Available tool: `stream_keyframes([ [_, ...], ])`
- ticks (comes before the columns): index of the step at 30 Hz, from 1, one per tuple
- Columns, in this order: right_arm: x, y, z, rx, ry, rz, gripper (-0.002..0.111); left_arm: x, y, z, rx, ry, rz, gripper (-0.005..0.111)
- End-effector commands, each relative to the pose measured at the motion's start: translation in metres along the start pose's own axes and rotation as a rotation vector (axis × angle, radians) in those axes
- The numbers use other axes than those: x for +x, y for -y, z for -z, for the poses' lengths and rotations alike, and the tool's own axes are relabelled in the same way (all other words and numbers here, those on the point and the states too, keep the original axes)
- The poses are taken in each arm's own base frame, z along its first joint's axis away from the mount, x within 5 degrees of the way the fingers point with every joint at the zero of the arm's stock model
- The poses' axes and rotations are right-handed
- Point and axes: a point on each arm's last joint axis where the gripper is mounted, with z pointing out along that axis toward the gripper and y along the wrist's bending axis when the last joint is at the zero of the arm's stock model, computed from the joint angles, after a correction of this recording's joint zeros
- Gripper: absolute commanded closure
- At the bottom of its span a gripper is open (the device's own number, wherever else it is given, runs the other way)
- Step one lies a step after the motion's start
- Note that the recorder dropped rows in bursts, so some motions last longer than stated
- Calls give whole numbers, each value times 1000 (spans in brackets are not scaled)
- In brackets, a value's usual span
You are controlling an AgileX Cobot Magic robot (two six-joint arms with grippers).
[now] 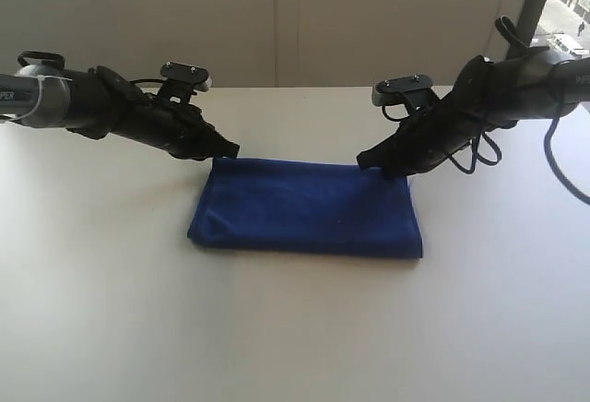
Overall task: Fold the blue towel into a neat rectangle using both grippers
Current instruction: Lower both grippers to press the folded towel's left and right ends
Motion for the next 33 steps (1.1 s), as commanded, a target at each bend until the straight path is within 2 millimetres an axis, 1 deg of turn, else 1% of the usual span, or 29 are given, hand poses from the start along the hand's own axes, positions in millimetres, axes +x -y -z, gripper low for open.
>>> stream_keyframes([
  [1, -1, 5, -3, 13, 16, -18, 108, -2, -1, -1, -6, 13, -16, 107],
  [6, 1, 5, -6, 12, 9, -20, 108, 8, -4, -11, -19, -11, -27, 107],
  [8, 1, 5, -6, 12, 9, -20, 108, 8, -5, -9, -27, -19, -68, 107],
  [10, 1, 5, -6, 13, 10, -20, 108, -6, -4, 0, -40, 18, -79, 107],
  [12, 1, 5, -6, 14, 12, -20, 108, -25, -3, 14, -64, 82, -85, 107],
  [14, 1, 6, -7, 17, 16, -20, 108, -44, 2, 27, -44, 131, -87, 107],
  [15, 0, 6, -7, 18, 17, -26, 108, -50, 6, 33, -13, 141, -85, 107],
  [17, 0, 6, -8, 21, 21, -42, 108, -54, 14, 39, 63, 124, -90, 107],
  [19, 2, 7, -10, 20, 16, -43, 108, -50, 20, 37, 137, 82, -91, 107],
  [22, 3, 6, -11, 16, 6, -44, 108, -36, 21, 24, 187, 18, -89, 107],
  [24, 4, 6, -11, 13, 1, -44, 108, -26, 17, 13, 178, -14, -97, 107],
  [27, 4, 6, -11, 10, -3, -44, 108, -18, 10, 1, 130, -17, -96, 107],
  [30, 4, 6, -11, 9, -5, -44, 108, -13, 4, -7, 81, -6, -85, 107],
  [33, 5, 6, -11, 7, -9, -44, 108, -10, 3, -11, 77, -10, -77, 107],
])
